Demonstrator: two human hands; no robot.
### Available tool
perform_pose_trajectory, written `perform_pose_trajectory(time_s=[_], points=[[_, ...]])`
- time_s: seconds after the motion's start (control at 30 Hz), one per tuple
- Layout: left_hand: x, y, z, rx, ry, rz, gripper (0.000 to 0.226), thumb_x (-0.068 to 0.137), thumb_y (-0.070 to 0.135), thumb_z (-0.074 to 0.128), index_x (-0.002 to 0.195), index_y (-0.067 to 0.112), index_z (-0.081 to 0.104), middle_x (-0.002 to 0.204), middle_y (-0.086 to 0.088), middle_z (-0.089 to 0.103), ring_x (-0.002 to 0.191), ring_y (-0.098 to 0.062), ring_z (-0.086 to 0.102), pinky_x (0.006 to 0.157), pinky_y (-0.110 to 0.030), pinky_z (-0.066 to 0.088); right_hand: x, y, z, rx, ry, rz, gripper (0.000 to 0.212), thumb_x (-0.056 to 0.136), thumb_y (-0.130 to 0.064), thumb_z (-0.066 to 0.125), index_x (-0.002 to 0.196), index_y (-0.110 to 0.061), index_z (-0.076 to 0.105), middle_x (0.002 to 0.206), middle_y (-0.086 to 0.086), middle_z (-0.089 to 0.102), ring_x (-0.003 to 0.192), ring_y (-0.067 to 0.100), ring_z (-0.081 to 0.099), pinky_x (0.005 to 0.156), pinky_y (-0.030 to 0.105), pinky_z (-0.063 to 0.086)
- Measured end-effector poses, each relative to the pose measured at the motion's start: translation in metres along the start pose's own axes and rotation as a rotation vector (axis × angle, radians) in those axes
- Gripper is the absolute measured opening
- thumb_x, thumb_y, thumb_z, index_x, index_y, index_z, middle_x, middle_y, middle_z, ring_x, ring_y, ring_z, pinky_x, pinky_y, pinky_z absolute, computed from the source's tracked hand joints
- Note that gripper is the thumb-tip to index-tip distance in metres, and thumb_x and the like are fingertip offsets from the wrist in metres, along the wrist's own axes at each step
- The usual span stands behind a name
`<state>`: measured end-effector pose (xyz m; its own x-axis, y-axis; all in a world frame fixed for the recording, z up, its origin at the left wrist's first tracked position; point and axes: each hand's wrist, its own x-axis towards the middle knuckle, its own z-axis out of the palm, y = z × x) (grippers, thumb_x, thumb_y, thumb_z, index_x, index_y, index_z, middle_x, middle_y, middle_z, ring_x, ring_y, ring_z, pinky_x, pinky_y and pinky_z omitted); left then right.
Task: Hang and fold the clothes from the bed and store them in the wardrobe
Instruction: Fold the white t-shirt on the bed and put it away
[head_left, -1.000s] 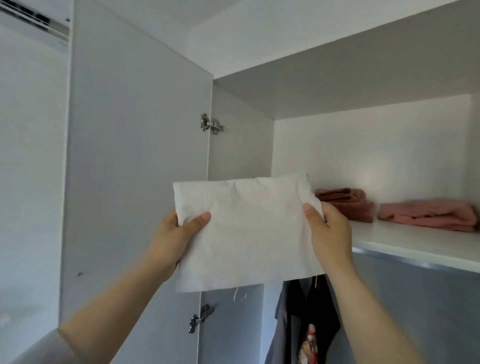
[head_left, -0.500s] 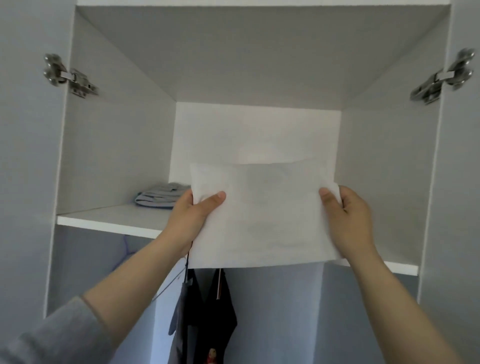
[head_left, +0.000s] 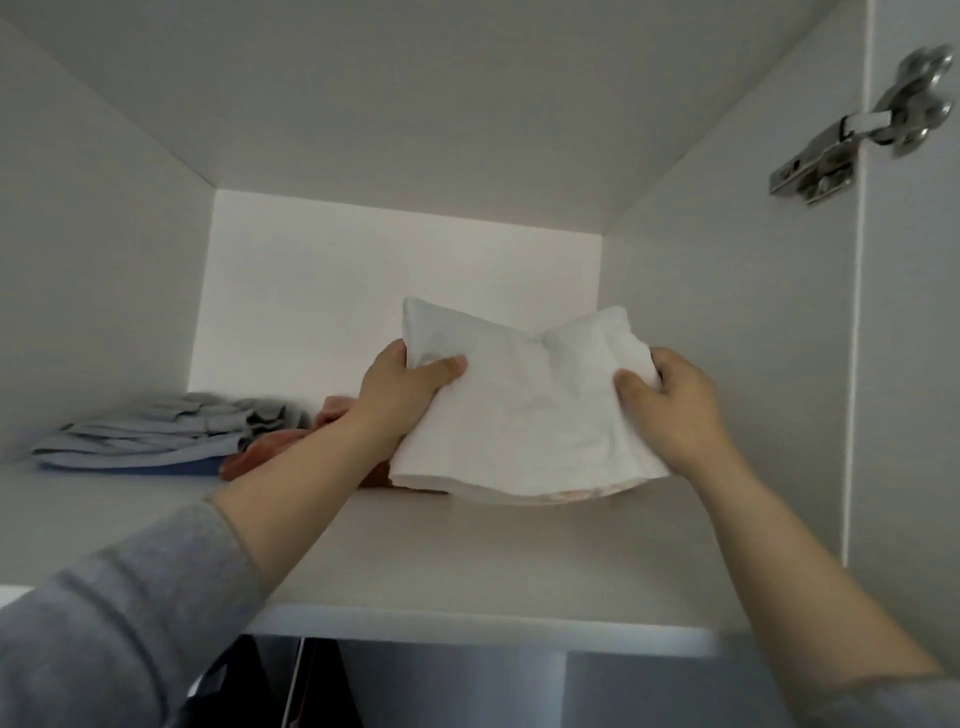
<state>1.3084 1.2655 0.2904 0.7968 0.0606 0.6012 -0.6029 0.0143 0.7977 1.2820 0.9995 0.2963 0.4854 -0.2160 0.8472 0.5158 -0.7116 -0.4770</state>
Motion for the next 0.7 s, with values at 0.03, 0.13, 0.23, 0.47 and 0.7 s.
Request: perform_pose_trajectory(time_s=[0.03,0.13,0.23,0.47,0.7], points=[[0.011,0.0,0.004,0.034,-0.006,0.014,0.045,0.081,0.034,0.075,0.118,0.014,0.06,0.111,-0.003,0.069,0.098,-0.025,0.068,0.089,-0.045,0.055,0.007,0.004,0.001,-0.025,-0.01,-0.009,0.01,0.089,-0.021,0.061,0.094,-0.013,0.064,0.084,0.001,0.065,0.079,0.025,0.058,0.067,0.029,0.039],[0.045,-0.001,0.012,0.105,-0.025,0.065,0.044,0.081,0.036,0.074,0.118,0.016,0.058,0.112,0.0,0.067,0.096,-0.019,0.065,0.08,-0.034,0.054,0.023,0.016,0.006,-0.036,0.042,-0.019,0.012,0.089,-0.017,0.064,0.093,-0.007,0.069,0.086,0.009,0.069,0.082,0.031,0.062,0.071,0.038,0.05],[0.082,-0.001,0.018,0.169,-0.047,0.131,0.04,0.082,0.036,0.073,0.114,0.017,0.059,0.109,0.003,0.065,0.09,-0.012,0.062,0.065,-0.021,0.046,0.04,0.024,0.014,-0.008,0.115,0.022,0.011,0.087,-0.013,0.064,0.089,-0.004,0.069,0.084,0.013,0.069,0.077,0.027,0.061,0.074,0.045,0.053],[0.151,-0.027,0.04,0.266,-0.106,0.136,0.049,0.081,0.042,0.073,0.116,0.011,0.058,0.111,-0.001,0.063,0.091,-0.016,0.058,0.065,-0.022,0.043,0.071,0.043,0.03,-0.133,0.144,0.074,0.013,0.09,-0.016,0.062,0.086,-0.005,0.066,0.076,0.007,0.064,0.071,0.023,0.056,0.057,0.029,0.038],[0.193,-0.068,0.068,0.152,-0.121,-0.009,0.055,0.081,0.034,0.075,0.123,0.005,0.056,0.121,-0.01,0.062,0.101,-0.022,0.058,0.082,-0.03,0.046,0.115,0.07,0.055,-0.289,0.066,0.137,0.017,0.092,-0.014,0.059,0.093,0.0,0.067,0.088,0.016,0.067,0.088,0.033,0.062,0.067,0.031,0.038]])
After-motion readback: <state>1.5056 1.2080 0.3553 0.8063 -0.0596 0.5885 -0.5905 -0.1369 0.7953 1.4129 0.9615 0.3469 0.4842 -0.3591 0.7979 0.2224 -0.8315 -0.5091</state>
